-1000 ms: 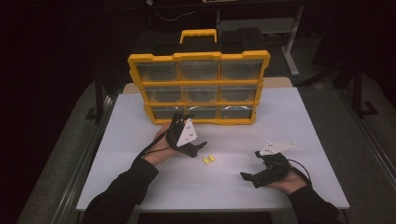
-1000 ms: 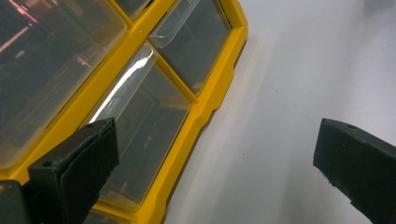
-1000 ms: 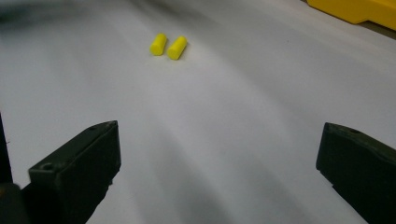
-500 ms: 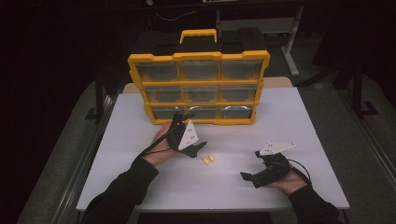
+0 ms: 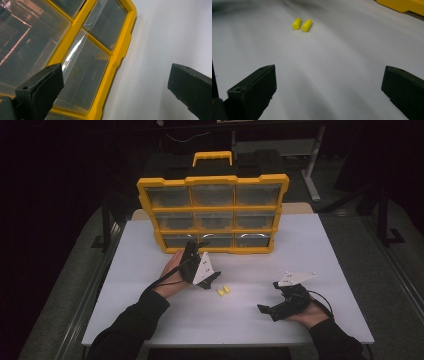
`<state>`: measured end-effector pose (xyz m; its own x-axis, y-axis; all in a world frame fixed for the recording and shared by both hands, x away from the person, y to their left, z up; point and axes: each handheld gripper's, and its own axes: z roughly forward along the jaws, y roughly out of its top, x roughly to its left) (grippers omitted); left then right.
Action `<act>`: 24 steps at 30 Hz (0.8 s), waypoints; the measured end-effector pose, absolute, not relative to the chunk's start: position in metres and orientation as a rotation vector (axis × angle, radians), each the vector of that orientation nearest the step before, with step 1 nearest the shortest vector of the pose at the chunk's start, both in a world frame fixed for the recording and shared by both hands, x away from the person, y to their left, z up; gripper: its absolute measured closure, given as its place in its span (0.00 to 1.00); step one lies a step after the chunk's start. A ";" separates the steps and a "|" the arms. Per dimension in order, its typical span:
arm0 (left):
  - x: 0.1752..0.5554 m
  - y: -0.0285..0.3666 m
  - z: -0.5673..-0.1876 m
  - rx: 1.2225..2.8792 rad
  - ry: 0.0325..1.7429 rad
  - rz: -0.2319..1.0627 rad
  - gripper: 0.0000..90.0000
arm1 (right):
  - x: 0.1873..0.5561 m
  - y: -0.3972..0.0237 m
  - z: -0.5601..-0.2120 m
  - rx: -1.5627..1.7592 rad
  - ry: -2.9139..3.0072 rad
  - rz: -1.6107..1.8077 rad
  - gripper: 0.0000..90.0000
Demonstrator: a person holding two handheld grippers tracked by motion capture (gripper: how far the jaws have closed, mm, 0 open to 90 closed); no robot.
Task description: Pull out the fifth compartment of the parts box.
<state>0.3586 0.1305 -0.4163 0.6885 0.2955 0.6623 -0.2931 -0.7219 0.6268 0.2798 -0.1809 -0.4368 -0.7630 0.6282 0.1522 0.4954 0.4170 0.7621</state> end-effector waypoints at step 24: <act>0.351 0.125 -0.422 2.160 -0.137 1.216 0.00 | 0.280 -0.181 -0.437 1.002 2.510 1.266 0.00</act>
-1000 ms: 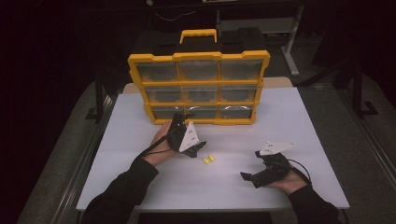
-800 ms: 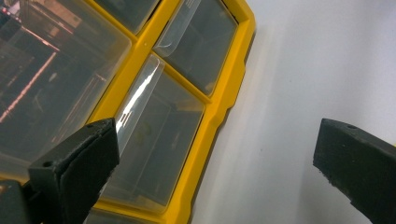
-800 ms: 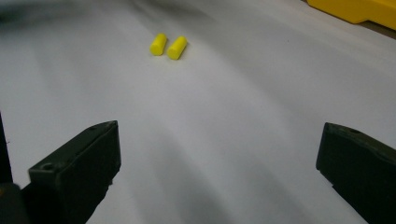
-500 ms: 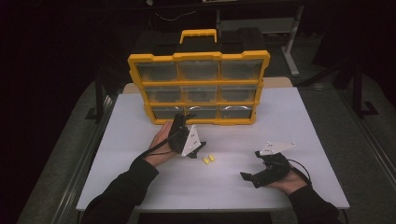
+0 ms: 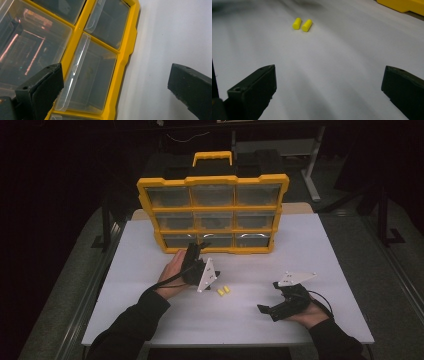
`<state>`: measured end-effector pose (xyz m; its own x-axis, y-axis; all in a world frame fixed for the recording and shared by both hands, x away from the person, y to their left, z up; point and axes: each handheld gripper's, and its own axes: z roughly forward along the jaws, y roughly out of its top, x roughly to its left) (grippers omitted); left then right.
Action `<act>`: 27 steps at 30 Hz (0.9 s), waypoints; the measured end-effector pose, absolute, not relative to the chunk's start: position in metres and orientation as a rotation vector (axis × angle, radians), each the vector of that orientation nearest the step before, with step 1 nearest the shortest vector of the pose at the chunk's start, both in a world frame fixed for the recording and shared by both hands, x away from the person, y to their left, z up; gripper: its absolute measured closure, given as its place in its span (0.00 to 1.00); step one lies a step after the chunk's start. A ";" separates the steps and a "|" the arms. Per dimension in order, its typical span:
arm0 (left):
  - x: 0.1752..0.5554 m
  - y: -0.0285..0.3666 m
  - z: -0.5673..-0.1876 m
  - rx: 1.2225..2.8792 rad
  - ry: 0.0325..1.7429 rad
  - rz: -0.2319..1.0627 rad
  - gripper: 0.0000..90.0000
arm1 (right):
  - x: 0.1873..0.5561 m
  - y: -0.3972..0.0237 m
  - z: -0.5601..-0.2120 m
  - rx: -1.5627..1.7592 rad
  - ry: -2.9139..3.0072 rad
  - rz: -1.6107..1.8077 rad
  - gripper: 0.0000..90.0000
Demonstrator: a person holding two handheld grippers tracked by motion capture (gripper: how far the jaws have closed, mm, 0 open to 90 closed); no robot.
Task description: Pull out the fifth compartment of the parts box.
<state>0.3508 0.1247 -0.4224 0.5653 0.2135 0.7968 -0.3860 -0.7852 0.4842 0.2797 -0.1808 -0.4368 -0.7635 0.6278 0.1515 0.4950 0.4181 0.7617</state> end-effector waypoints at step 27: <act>0.343 0.122 -0.429 2.167 -0.315 1.434 0.00 | 0.280 -0.181 -0.437 1.002 2.510 1.265 0.00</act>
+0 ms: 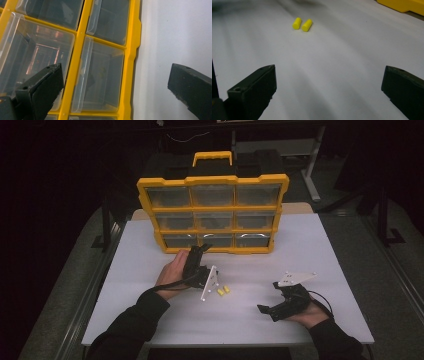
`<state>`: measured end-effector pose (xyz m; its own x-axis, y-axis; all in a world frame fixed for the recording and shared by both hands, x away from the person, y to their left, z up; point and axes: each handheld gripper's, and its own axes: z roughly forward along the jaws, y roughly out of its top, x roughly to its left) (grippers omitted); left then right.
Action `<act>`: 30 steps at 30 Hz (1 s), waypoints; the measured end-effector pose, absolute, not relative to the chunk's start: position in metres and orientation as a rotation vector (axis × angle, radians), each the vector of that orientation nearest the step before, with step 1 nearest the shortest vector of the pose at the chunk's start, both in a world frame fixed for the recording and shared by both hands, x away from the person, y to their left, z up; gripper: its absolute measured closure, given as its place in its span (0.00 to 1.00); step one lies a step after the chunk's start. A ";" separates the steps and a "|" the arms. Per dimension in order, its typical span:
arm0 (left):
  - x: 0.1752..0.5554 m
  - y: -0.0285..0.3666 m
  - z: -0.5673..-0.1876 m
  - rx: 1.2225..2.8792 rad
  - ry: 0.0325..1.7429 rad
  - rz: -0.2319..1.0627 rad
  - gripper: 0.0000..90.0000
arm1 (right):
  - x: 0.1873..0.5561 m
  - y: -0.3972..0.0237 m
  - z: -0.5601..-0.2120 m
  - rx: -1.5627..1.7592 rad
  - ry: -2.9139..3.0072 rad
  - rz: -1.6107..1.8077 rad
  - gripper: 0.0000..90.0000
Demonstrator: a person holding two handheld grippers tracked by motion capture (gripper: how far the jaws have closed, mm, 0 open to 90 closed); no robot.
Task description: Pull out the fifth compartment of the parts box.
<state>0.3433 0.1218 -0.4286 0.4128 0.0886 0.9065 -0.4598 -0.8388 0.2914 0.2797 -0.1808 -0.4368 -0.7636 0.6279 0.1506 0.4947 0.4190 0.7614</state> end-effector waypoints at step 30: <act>0.347 0.123 -0.418 2.149 -0.447 1.641 0.00 | 0.280 -0.180 -0.437 0.996 2.513 1.254 0.00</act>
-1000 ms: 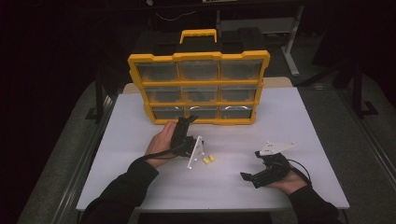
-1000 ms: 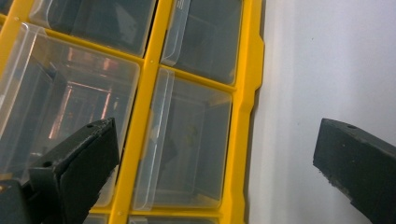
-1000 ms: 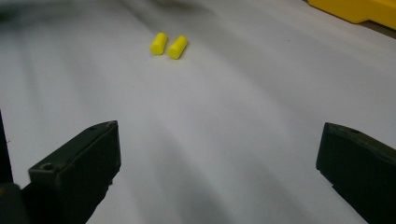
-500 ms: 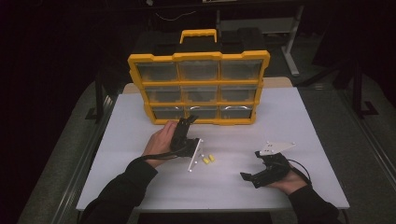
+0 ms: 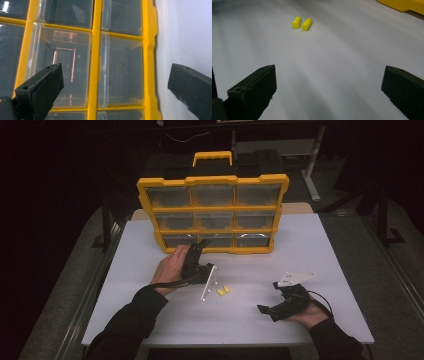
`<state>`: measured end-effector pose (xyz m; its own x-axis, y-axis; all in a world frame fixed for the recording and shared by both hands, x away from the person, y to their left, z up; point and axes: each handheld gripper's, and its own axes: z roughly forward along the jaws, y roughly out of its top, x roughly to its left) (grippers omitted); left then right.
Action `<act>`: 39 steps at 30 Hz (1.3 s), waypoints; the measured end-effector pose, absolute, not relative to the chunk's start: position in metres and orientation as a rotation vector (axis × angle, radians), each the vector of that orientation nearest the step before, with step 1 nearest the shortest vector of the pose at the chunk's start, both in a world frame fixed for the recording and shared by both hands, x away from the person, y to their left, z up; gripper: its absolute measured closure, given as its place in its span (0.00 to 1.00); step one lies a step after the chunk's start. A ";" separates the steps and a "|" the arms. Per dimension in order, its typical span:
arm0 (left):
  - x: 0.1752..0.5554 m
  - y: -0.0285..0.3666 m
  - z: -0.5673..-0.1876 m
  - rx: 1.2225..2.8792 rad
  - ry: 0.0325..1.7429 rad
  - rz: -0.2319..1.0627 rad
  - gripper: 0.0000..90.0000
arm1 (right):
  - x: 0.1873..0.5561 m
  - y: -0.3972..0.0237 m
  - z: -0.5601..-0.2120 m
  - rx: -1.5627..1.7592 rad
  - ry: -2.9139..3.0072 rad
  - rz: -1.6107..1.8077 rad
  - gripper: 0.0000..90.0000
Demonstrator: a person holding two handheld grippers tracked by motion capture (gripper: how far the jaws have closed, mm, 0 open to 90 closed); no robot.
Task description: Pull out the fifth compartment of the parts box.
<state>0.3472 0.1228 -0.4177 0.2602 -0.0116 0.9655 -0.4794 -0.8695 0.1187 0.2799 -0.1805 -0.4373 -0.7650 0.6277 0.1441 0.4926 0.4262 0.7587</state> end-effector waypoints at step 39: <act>0.372 0.114 -0.368 2.061 -0.487 1.789 0.00 | 0.280 -0.181 -0.437 0.997 2.507 1.269 0.00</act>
